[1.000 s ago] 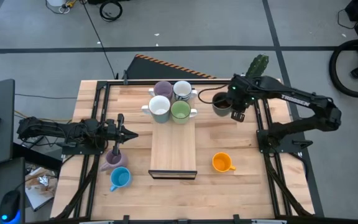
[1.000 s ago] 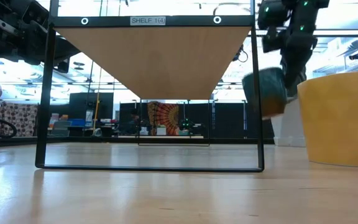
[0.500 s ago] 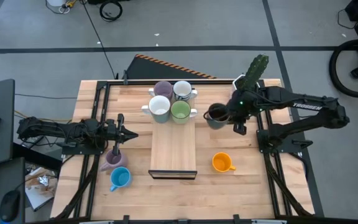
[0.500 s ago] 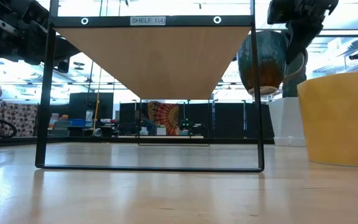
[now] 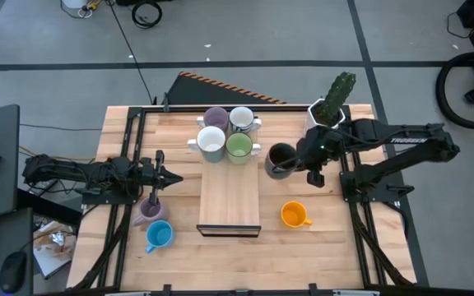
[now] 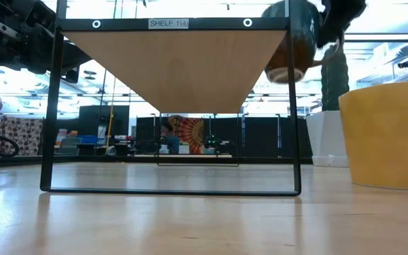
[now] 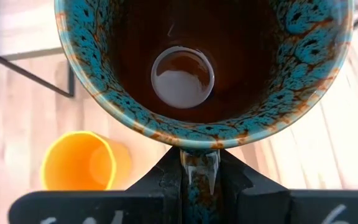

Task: Place coffee mugs
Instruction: Put the brown patterned mug on the shelf

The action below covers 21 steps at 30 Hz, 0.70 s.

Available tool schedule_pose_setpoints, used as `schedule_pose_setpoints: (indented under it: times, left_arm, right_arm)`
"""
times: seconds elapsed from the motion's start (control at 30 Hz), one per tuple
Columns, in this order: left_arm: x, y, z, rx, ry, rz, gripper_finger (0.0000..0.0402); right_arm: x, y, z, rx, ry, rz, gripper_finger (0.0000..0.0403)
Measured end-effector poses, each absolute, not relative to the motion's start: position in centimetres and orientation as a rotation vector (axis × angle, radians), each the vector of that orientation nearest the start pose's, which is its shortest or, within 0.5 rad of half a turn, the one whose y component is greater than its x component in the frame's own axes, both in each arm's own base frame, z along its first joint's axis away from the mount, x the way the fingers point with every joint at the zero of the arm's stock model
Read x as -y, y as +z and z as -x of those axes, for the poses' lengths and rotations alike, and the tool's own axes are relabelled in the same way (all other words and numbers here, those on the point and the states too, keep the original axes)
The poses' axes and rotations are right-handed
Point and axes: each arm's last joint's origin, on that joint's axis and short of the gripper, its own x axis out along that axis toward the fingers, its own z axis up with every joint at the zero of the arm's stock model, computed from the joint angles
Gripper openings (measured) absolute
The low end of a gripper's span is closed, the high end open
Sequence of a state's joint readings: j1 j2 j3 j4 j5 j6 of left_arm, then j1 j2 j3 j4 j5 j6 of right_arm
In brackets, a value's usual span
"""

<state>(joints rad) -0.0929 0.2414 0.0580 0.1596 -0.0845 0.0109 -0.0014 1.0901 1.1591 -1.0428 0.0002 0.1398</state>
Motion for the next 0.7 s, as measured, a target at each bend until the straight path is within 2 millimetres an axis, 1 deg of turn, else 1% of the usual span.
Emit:
schedule_pose_setpoints:
  times: [0.13,0.3,0.4,0.53,0.7]
  left_arm:
    - [0.8,17.9,-11.2,-0.023,-0.009,-0.013,0.0023]
    - [0.8,17.9,-11.2,-0.023,-0.008,-0.013,0.0023]
    - [0.8,17.9,-11.2,-0.024,-0.008,-0.013,0.0023]
    - [0.8,17.9,-11.2,-0.024,-0.008,-0.013,0.0023]
    - [0.8,17.9,-11.2,-0.024,-0.009,-0.013,0.0023]
  right_arm:
    - [-1.0,34.6,-19.7,-0.938,-0.036,-0.105,0.0054]
    - [-2.1,35.0,-20.7,-0.909,-0.012,-0.09,0.0054]
    - [-2.6,34.9,-22.0,-0.884,0.001,-0.098,0.0054]
    - [-3.2,34.5,-23.8,-0.918,0.011,-0.088,0.0054]
    - [-3.7,34.9,-26.3,-0.919,-0.035,-0.083,0.0054]
